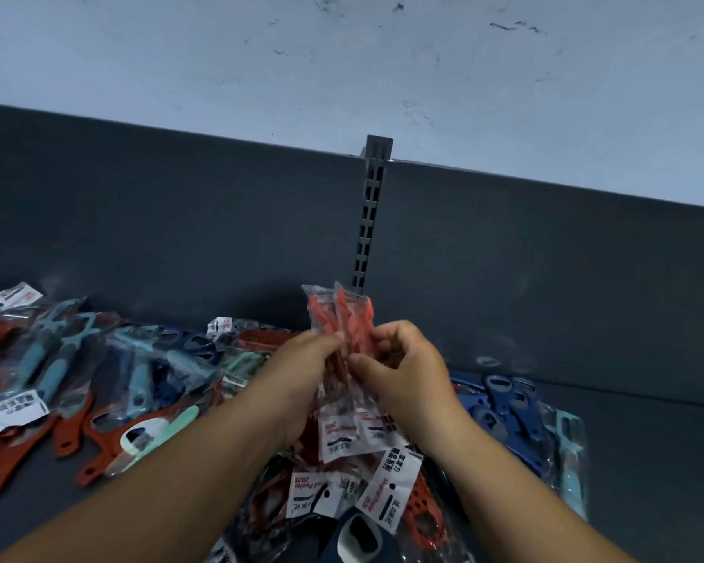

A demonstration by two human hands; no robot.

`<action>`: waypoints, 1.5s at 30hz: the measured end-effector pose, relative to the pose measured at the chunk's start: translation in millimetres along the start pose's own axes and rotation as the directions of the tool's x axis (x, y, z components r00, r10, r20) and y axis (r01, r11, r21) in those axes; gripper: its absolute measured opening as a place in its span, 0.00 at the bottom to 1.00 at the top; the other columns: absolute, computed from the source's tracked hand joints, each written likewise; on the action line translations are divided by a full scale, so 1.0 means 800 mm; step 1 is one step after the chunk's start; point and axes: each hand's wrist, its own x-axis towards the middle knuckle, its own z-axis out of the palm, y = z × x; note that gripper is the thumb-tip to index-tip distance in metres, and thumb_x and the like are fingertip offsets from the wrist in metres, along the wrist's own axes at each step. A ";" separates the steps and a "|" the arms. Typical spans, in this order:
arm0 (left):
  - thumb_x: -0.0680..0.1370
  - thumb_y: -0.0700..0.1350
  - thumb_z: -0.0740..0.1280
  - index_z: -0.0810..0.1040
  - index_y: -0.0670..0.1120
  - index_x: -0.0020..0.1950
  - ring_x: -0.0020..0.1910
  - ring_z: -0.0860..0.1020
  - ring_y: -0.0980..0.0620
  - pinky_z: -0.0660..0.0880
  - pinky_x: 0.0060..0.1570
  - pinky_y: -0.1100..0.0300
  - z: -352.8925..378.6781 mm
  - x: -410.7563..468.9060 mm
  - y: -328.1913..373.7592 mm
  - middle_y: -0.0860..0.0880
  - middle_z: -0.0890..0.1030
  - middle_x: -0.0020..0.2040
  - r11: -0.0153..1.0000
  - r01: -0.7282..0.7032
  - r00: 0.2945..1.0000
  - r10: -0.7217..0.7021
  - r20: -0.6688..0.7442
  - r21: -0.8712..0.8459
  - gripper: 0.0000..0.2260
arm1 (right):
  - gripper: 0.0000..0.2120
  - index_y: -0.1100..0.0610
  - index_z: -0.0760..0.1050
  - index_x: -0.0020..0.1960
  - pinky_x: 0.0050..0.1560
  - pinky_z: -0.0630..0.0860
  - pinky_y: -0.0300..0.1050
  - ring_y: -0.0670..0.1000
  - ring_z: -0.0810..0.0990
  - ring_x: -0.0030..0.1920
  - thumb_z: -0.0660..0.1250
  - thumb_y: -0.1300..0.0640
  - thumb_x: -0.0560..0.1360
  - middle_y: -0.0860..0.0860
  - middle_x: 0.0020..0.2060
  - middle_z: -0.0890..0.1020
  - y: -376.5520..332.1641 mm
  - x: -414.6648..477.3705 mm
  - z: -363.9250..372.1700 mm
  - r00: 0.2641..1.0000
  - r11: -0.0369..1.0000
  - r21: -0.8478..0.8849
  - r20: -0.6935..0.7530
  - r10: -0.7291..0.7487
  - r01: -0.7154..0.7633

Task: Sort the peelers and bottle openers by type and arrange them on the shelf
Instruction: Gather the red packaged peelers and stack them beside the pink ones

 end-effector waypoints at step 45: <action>0.78 0.42 0.66 0.77 0.46 0.58 0.50 0.79 0.52 0.70 0.45 0.59 0.005 0.011 -0.009 0.48 0.83 0.53 0.984 0.015 1.000 -0.012 -0.017 0.176 0.10 | 0.13 0.51 0.73 0.50 0.37 0.76 0.33 0.40 0.77 0.36 0.74 0.61 0.71 0.47 0.40 0.78 -0.004 0.056 -0.057 0.982 0.984 0.101 -0.136 -0.131 0.145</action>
